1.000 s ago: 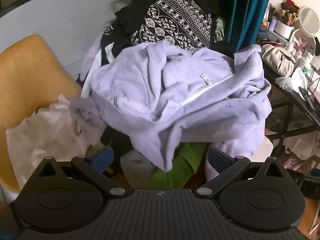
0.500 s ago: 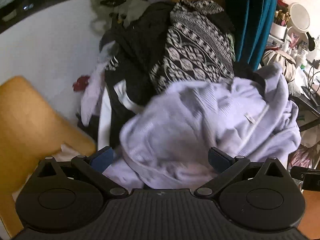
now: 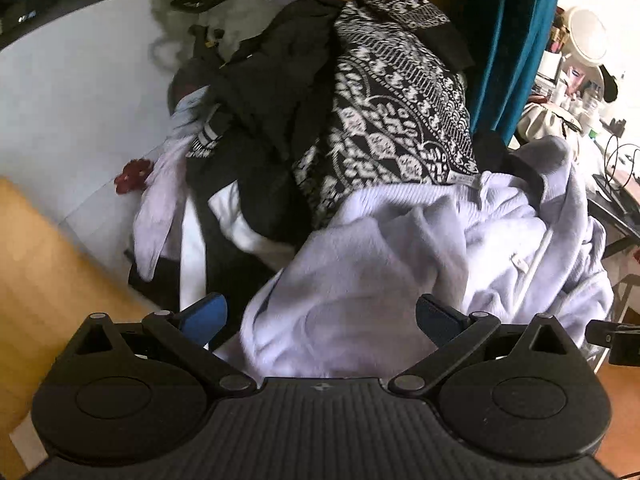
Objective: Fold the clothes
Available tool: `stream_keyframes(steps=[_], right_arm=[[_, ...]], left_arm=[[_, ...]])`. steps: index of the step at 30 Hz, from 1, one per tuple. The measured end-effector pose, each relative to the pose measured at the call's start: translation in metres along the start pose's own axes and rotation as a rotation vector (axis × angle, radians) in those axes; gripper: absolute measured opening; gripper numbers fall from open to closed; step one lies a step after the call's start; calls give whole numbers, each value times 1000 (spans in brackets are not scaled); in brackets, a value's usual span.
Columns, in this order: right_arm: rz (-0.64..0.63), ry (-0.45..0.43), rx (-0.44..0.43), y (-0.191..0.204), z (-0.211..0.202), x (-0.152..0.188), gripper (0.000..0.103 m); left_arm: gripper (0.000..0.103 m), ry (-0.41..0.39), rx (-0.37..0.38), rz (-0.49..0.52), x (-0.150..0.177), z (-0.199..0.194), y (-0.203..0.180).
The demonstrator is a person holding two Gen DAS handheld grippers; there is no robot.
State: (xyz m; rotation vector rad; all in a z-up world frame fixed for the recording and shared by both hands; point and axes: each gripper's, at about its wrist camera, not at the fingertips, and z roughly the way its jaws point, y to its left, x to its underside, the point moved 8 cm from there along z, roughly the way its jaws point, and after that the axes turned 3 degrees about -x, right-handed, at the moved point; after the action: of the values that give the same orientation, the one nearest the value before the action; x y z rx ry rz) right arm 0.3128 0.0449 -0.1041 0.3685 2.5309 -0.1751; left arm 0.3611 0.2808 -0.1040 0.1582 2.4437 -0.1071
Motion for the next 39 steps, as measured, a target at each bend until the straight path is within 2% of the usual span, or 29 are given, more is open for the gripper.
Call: stream_keyframes(steps=[7,12,16,22,24,29,32,39], right_arm=[[-24,-48,-53,-8,41,-45,102],[-28,-73,-179,0,68,-82,102],[-55,-68,-217,10,93,-96,102],[-102,-62,-186,24,127,-99,102],[-115,-62,-169,27,135,-98,102],[-137,-77,-124,35,143,-97,102],[-130,-80,-108,35,144,-95,102],[-130,-104,-19,45,150,-90,102]], left_arm=[[102,3,-80,-4,-37,20,-8],[102,-26,-65,-71,-72,33,-16],[102,-59,-77,17,-109,52,-32],[102,-115,-88,165,-164,82,-56],[102,-146,-76,235,-180,95,-65],[103,-130,-17,299,-189,147,-65],[103,-141,88,258,-189,159,-55],[103,-282,196,307,-179,163,-49]])
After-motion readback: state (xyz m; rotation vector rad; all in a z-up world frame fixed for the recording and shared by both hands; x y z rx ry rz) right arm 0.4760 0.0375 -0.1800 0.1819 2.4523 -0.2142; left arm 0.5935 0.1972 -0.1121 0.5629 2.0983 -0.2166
